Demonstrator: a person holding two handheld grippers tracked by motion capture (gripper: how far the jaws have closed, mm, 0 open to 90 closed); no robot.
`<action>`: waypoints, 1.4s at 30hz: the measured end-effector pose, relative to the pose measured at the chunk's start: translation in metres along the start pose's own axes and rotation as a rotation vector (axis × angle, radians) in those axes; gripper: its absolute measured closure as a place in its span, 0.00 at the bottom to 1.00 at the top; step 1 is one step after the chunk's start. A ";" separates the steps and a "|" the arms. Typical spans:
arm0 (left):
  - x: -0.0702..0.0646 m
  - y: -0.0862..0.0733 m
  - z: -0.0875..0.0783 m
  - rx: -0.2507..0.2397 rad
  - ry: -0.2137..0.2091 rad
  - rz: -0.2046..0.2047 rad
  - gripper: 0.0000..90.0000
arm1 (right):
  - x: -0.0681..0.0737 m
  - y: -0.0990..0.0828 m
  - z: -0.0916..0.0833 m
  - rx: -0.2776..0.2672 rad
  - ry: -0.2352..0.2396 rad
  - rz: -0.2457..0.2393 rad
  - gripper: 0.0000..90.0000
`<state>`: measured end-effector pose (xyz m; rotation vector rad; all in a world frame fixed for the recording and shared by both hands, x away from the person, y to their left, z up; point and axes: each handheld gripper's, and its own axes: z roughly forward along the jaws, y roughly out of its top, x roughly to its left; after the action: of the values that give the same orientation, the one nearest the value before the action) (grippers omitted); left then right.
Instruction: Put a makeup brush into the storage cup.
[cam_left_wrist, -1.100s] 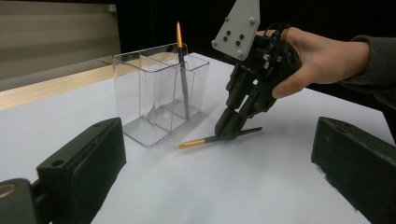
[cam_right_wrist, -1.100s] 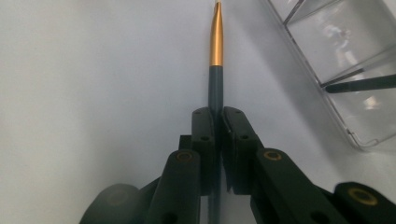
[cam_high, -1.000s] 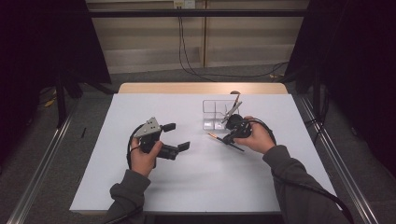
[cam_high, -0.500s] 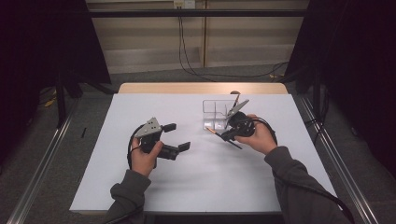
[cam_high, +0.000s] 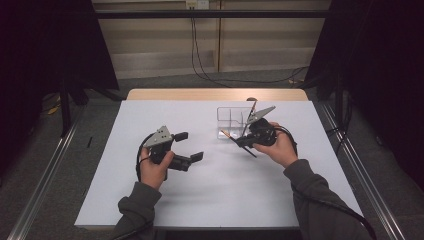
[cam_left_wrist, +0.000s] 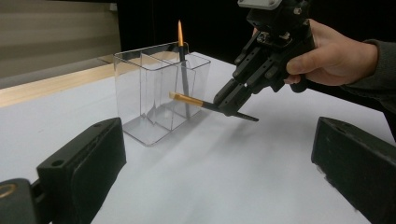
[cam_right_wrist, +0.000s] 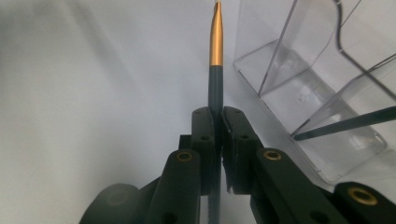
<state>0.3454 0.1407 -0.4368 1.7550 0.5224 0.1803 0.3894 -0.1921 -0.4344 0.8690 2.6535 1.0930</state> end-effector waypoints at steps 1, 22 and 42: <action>0.000 0.000 0.000 -0.004 0.002 -0.004 0.03 | 0.000 0.000 0.000 -0.003 0.004 -0.003 0.93; 0.000 -0.001 0.001 0.004 0.002 -0.004 0.03 | 0.005 0.004 -0.008 -0.109 0.006 -0.007 0.93; 0.000 -0.001 0.001 0.008 0.006 -0.004 0.03 | 0.003 0.004 -0.016 -0.271 -0.029 0.035 0.93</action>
<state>0.3453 0.1400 -0.4375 1.7620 0.5311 0.1808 0.3830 -0.1976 -0.4194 0.8706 2.3987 1.3948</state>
